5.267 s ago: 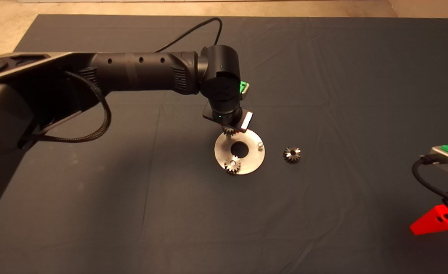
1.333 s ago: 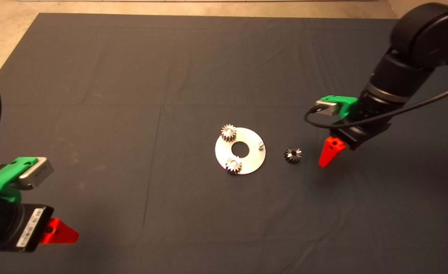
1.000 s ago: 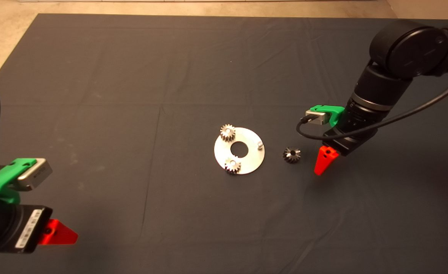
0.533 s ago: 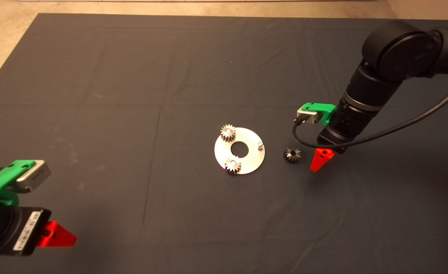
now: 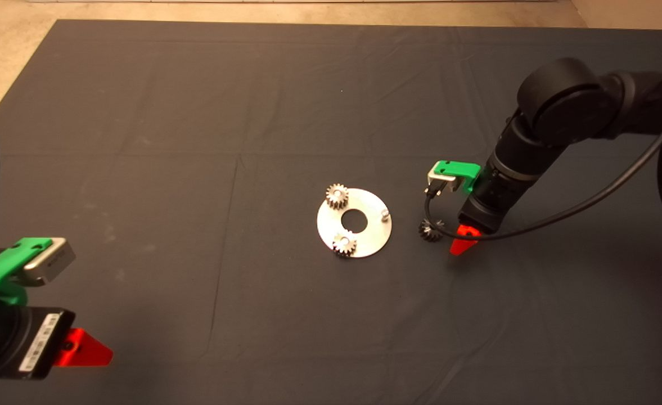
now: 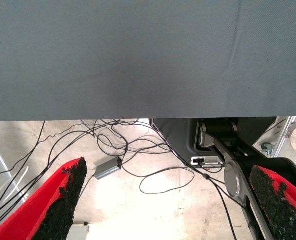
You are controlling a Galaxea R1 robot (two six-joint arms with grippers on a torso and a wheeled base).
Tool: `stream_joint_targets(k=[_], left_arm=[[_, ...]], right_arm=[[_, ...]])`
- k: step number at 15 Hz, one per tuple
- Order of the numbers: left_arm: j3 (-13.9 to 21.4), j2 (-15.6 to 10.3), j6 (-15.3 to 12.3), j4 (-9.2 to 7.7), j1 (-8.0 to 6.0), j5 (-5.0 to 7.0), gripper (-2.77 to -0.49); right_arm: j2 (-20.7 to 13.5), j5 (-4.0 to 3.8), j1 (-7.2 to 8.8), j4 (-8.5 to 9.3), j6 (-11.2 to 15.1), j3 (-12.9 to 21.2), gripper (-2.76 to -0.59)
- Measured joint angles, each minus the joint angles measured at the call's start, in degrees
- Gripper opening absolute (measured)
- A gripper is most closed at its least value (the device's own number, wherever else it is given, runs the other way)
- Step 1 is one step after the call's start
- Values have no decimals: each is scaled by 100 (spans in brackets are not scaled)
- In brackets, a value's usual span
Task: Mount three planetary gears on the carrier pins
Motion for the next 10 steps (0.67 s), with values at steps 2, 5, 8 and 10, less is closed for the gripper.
stream_joint_targets(k=[2,5,8,10], left_arm=[[0,-2,0,-2,0,0,-93],[0,-6,5,-9,0,0,-93],[8,-33,7,-16,0,0,-93],[11,-35,11,-17,-11,0,-93]], right_arm=[[-26,1,-83,-249,-18,48,-60],[-110,0,-232,-550,-17,130,-60],[-191,-2,-288,-655,-17,251,-60],[-227,2,-297,-706,-15,340,-60]])
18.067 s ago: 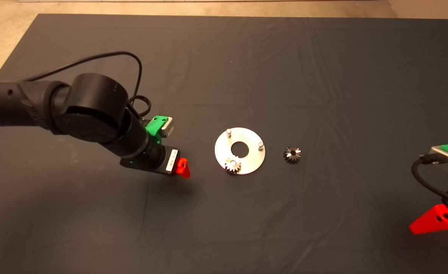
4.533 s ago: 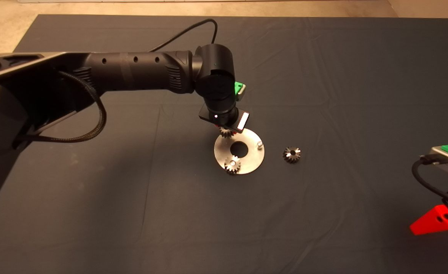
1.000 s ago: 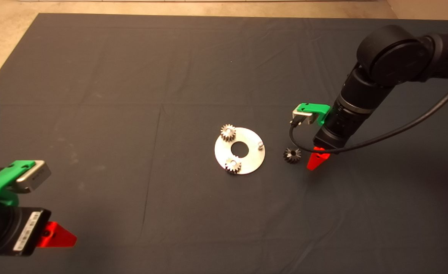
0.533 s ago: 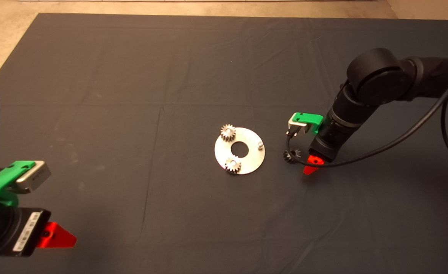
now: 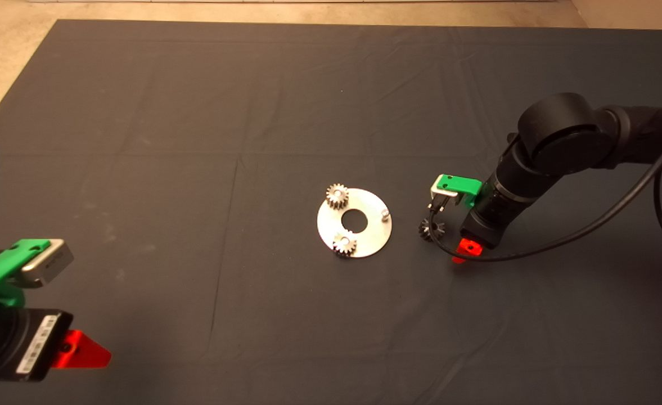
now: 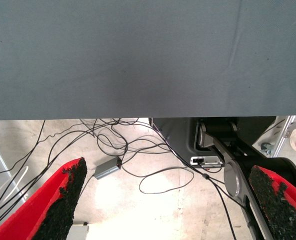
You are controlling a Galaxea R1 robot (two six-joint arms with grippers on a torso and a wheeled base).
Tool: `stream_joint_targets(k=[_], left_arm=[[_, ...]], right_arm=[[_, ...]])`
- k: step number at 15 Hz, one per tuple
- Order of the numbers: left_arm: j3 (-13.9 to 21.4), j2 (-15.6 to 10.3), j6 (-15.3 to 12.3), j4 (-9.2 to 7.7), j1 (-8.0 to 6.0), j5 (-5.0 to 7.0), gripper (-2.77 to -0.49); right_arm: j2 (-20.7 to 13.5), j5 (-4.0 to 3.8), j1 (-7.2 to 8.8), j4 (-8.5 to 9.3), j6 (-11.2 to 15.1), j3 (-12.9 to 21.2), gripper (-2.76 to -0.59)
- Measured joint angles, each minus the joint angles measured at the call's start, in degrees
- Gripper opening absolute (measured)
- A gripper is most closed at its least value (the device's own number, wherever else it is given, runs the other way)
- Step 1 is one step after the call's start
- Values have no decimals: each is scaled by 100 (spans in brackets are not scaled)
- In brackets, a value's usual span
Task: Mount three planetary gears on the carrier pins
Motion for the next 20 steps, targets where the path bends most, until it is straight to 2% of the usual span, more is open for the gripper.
stream_joint_targets(k=[5,7,8,9,10,12,13,17,20], left_arm=[[11,-2,44,0,0,0,-93],[13,-44,57,0,0,-1,-93],[13,-50,61,-2,0,0,-93],[21,-55,69,0,0,0,-93],[24,-66,85,-2,0,0,-93],[27,-75,94,0,0,0,-93],[27,-78,101,-2,0,0,-93],[27,-78,112,-2,0,2,-93],[27,-74,151,-2,0,-4,-93]], right_arm=[[-57,-11,-1,-98,174,101,-60],[-57,5,-1,-266,243,101,-60],[-57,50,-2,-362,262,99,-60],[-40,115,-1,-380,265,76,-60],[-9,223,-1,-383,266,6,-60],[81,508,-3,-404,299,-186,-60],[145,549,-1,-422,301,-240,-60],[434,625,-1,-428,304,-401,-60],[436,603,-4,-430,301,-442,-60]])
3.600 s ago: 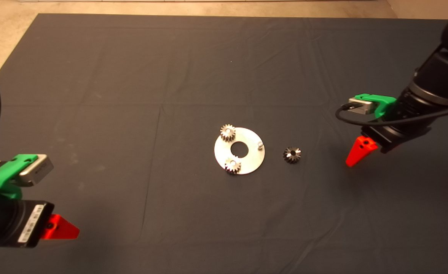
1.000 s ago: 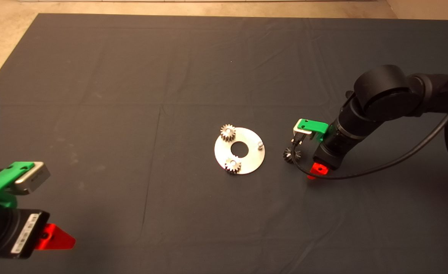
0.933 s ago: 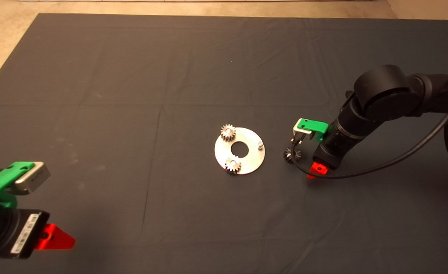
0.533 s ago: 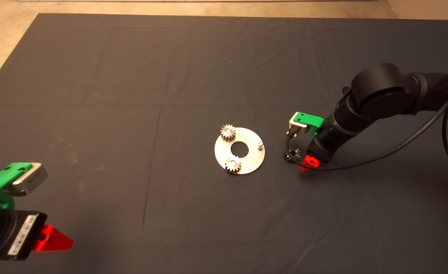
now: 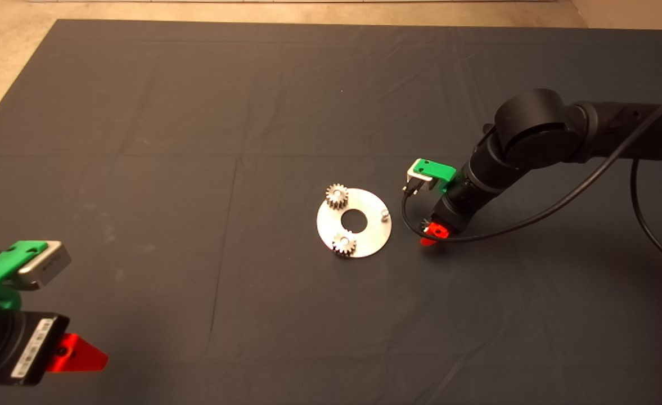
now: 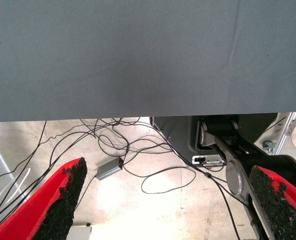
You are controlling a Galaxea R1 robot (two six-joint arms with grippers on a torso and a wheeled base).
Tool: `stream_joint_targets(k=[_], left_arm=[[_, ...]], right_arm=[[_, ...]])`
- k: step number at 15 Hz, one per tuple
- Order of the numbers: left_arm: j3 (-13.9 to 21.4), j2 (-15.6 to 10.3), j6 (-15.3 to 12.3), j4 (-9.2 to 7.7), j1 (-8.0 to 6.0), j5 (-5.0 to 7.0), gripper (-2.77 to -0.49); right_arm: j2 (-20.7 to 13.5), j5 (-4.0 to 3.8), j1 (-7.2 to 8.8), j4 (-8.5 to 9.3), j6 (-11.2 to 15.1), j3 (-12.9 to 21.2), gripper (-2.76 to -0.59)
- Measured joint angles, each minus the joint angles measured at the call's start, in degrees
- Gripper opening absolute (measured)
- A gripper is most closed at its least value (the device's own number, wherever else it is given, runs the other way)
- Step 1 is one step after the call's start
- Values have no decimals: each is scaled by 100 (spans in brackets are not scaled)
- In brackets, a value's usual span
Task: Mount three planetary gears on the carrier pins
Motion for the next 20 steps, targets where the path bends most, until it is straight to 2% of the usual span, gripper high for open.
stream_joint_targets(k=[5,12,14,16,18,20], left_arm=[[0,2,118,-2,-1,2,-93],[0,-1,306,-140,-2,4,-93],[0,-2,369,-165,-2,4,-93],[0,-4,389,-179,-2,4,-93],[0,-4,395,-196,-2,3,-93],[0,-4,402,-214,-2,4,-93]], right_arm=[[29,5,-96,-4,0,-55,-60],[61,6,-91,-6,0,-54,-68],[60,6,-96,-6,0,-54,-80],[56,5,-165,-6,0,-54,-82],[57,5,-195,-6,0,-54,-97],[57,5,-195,-6,0,-54,-98]])
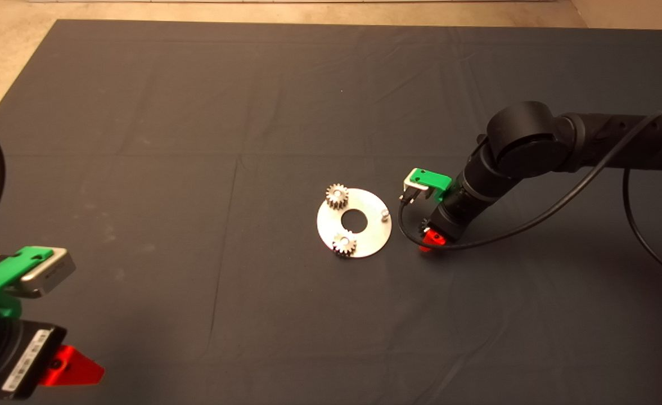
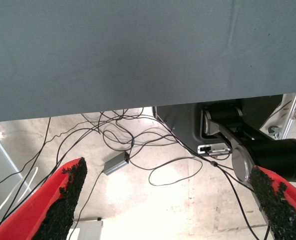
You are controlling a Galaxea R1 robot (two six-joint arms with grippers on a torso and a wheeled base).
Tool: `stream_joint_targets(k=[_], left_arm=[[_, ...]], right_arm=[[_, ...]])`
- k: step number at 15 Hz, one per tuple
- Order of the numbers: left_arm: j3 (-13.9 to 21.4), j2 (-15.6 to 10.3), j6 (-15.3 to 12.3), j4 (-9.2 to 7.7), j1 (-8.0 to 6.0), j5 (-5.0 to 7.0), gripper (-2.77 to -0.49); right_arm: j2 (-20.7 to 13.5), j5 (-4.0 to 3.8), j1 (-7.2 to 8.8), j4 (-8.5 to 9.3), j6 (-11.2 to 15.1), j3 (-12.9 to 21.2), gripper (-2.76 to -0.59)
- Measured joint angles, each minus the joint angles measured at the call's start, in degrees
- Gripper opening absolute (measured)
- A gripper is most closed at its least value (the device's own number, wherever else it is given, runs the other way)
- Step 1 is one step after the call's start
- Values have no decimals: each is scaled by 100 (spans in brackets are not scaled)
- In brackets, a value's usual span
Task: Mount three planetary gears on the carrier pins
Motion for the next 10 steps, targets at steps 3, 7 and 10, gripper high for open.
stream_joint_targets(k=[3,7,10], left_arm=[[0,0,2,0,0,-1,-93],[0,0,9,-3,1,0,-93],[1,-2,11,-6,1,0,-93]], right_arm=[[0,0,0,0,0,0,-111],[-13,-2,0,-49,0,-43,-120],[-22,-4,-9,-248,0,-63,-126]])
